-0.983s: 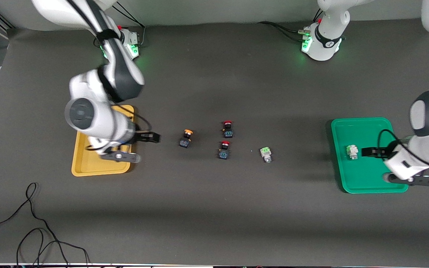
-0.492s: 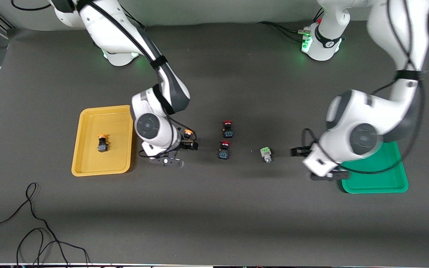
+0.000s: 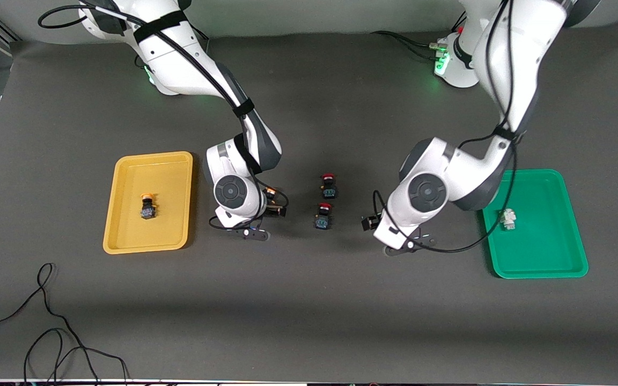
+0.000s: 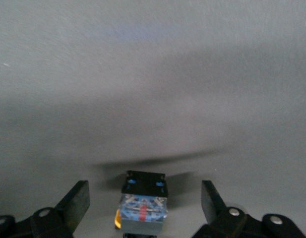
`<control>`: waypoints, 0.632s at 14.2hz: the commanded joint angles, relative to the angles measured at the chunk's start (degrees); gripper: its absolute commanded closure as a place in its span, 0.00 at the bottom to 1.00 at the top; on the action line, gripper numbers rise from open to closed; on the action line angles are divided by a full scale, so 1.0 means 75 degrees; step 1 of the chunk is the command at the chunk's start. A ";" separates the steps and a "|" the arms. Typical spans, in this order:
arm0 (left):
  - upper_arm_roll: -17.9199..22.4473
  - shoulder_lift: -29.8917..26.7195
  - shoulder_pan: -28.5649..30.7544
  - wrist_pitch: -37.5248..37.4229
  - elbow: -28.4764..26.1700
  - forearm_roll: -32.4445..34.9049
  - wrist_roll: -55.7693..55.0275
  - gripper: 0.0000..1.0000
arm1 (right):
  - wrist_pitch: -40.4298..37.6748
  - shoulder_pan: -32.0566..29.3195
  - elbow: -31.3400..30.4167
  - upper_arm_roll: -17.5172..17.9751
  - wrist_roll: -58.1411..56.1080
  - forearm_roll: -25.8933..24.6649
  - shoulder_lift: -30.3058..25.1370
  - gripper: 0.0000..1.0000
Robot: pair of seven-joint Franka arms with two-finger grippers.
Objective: Place green and yellow buttons in trays
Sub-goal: 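Grasp the second orange button with the right gripper while the left grasps the green button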
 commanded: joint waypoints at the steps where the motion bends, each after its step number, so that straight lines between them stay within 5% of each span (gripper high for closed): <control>1: 0.0118 0.0220 -0.0154 0.0185 -0.0074 0.0221 -0.0530 0.00 | 0.0186 0.0120 -0.0351 -0.0065 0.0092 0.0833 -0.0091 0.00; 2: 0.0118 0.0279 -0.0154 0.0196 -0.0132 0.0221 -0.0542 0.00 | 0.0186 0.0179 -0.0363 -0.0065 0.0092 0.0882 -0.0091 0.01; 3: 0.0118 0.0361 -0.0166 0.0208 -0.0168 0.0221 -0.0542 0.00 | 0.0186 0.0214 -0.0374 -0.0065 0.0092 0.0883 -0.0091 0.21; 4: 0.0118 0.0420 -0.0189 0.0208 -0.0168 0.0221 -0.0542 0.00 | 0.0186 0.0214 -0.0374 -0.0077 0.0092 0.0883 -0.0091 0.86; 5: 0.0118 0.0525 -0.0189 0.0208 -0.0168 0.0221 -0.0542 0.00 | 0.0198 0.0214 -0.0363 -0.0077 0.0080 0.0883 -0.0114 1.00; 7: 0.0118 0.0619 -0.0259 0.0185 -0.0191 0.0221 -0.0530 0.09 | 0.0163 0.0226 -0.0339 -0.0112 -0.0001 0.0789 -0.0231 1.00; 9: 0.0130 0.0619 -0.0283 0.0185 -0.0285 0.0233 -0.0495 0.38 | 0.0093 0.0179 -0.0328 -0.0171 -0.0072 0.0754 -0.0523 1.00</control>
